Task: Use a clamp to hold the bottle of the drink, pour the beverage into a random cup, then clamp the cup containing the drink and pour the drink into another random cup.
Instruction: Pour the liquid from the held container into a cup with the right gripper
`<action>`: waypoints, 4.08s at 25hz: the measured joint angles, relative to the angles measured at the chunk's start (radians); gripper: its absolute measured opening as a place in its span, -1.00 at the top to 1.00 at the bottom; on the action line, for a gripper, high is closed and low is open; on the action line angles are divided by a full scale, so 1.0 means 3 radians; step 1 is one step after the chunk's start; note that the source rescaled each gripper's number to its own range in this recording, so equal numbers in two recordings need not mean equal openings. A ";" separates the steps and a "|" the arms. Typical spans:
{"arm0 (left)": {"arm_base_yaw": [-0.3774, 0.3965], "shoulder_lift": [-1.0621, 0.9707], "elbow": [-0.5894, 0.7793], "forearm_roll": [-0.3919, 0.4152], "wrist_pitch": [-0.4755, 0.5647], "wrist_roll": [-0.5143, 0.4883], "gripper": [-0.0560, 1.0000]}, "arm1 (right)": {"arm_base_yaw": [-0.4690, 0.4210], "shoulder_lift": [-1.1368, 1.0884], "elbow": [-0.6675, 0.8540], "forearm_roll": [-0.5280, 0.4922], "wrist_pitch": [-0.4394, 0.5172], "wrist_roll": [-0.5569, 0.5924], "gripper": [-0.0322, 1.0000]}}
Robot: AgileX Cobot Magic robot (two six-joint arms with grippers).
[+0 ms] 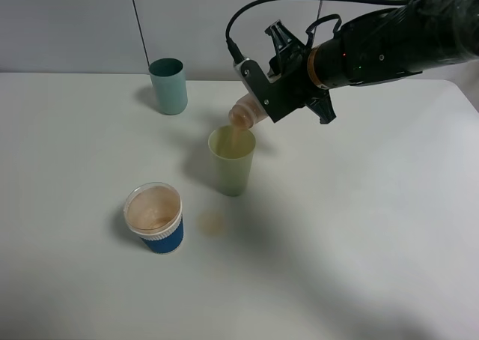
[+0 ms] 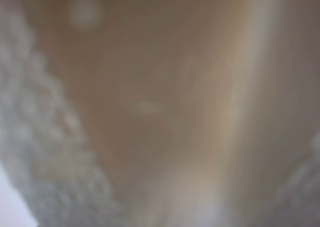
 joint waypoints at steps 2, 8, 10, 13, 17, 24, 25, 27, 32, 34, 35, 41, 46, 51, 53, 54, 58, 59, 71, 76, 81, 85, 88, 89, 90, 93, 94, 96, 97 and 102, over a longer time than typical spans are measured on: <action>0.0000 0.0000 0.0000 0.0000 0.0000 0.0000 -0.91 | 0.0000 0.0000 0.0000 -0.0004 0.0000 0.0000 0.92; 0.0000 0.0000 0.0000 0.0000 0.0000 0.0000 -0.91 | 0.0000 0.0000 0.0000 -0.0017 0.0000 0.0000 0.92; 0.0000 0.0000 0.0000 0.0000 0.0000 0.0000 -0.91 | 0.0000 0.0000 0.0000 -0.0017 0.0000 0.0000 0.92; 0.0000 0.0000 0.0000 0.0000 0.0000 0.0000 -0.91 | 0.0000 0.0000 0.0000 -0.0056 0.0000 0.0000 0.92; 0.0000 0.0000 0.0000 0.0000 0.0000 0.0000 -0.91 | 0.0000 0.0000 0.0000 -0.0107 0.0000 0.0003 0.92; 0.0000 0.0000 0.0000 0.0000 0.0000 0.0000 -0.91 | 0.0000 0.0000 -0.0003 -0.0162 0.0000 0.0003 0.92; 0.0000 0.0000 0.0000 0.0000 0.0000 0.0000 -0.91 | 0.0000 0.0000 -0.0007 -0.0162 0.0000 0.0003 0.92; 0.0000 0.0000 0.0000 0.0000 0.0000 0.0000 -0.91 | 0.0025 0.0000 -0.0036 -0.0165 0.0008 0.0003 0.92; 0.0000 0.0000 0.0000 0.0000 0.0000 0.0000 -0.91 | 0.0065 0.0000 -0.0079 -0.0175 0.0000 0.0003 0.92; 0.0000 0.0000 0.0000 0.0000 0.0000 0.0000 -0.91 | 0.0065 0.0000 -0.0079 -0.0175 0.0003 0.0003 0.92; 0.0000 0.0000 0.0000 0.0000 0.0000 0.0000 -0.91 | 0.0065 0.0000 -0.0083 -0.0175 0.0003 0.0003 0.92; 0.0000 0.0000 0.0000 0.0000 0.0000 0.0000 -0.91 | 0.0065 -0.0002 -0.0083 -0.0207 0.0003 0.0003 0.92; 0.0000 0.0000 0.0000 0.0000 0.0000 0.0000 -0.91 | 0.0065 -0.0002 -0.0083 -0.0315 0.0032 0.0003 0.92; 0.0000 0.0000 0.0000 0.0000 0.0000 0.0000 -0.91 | 0.0065 -0.0002 -0.0083 -0.0317 0.0032 0.0003 0.92; 0.0000 0.0000 0.0000 0.0000 0.0000 0.0000 -0.91 | 0.0065 -0.0002 -0.0083 -0.0336 0.0035 0.0003 0.92; 0.0000 0.0000 0.0000 0.0000 0.0000 0.0000 -0.91 | 0.0065 -0.0002 -0.0083 -0.0341 0.0035 0.0003 0.92; 0.0000 0.0000 0.0000 0.0000 0.0000 0.0000 -0.91 | 0.0065 -0.0002 -0.0083 -0.0348 0.0035 0.0003 0.92; 0.0000 0.0000 0.0000 0.0000 0.0000 0.0000 -0.91 | 0.0065 -0.0002 -0.0083 -0.0351 0.0035 0.0003 0.92; 0.0000 0.0000 0.0000 0.0000 0.0000 0.0000 -0.91 | 0.0065 -0.0002 -0.0083 -0.0467 0.0035 0.0003 0.92; 0.0000 0.0000 0.0000 0.0000 0.0000 0.0000 -0.91 | 0.0065 -0.0002 -0.0083 -0.0517 0.0035 0.0003 0.92; 0.0000 0.0000 0.0000 0.0000 0.0000 0.0000 -0.91 | 0.0065 -0.0002 -0.0083 -0.0549 0.0035 0.0003 0.92; 0.0000 0.0000 0.0000 0.0000 0.0000 0.0000 -0.91 | 0.0067 -0.0002 -0.0083 -0.0582 0.0035 0.0003 0.92; 0.0000 0.0000 0.0000 0.0000 0.0000 0.0000 -0.91 | 0.0091 -0.0002 -0.0083 -0.0590 0.0062 0.0003 0.92; 0.0000 0.0000 0.0000 0.0000 0.0000 0.0000 -0.91 | 0.0100 -0.0002 -0.0083 -0.0594 0.0065 0.0003 0.92; 0.0000 0.0000 0.0000 0.0000 0.0000 0.0000 -0.91 | 0.0107 -0.0002 -0.0083 -0.0598 0.0065 0.0003 0.92; 0.0000 0.0000 0.0000 0.0000 0.0000 0.0000 -0.91 | 0.0143 -0.0002 -0.0090 -0.0617 0.0062 0.0006 0.92; 0.0000 0.0000 0.0000 0.0000 0.0000 0.0000 -0.91 | 0.0143 -0.0002 -0.0090 -0.0630 0.0066 0.0006 0.92; 0.0000 0.0000 0.0000 0.0000 0.0000 0.0000 -0.91 | 0.0150 -0.0002 -0.0100 -0.0654 0.0084 0.0006 0.92; 0.0000 0.0000 0.0000 0.0000 0.0000 0.0000 -0.91 | 0.0162 -0.0002 -0.0100 -0.0683 0.0106 0.0013 0.92; 0.0000 0.0000 0.0000 0.0000 0.0000 0.0000 -0.91 | 0.0197 -0.0002 -0.0100 -0.0815 0.0170 0.0016 0.92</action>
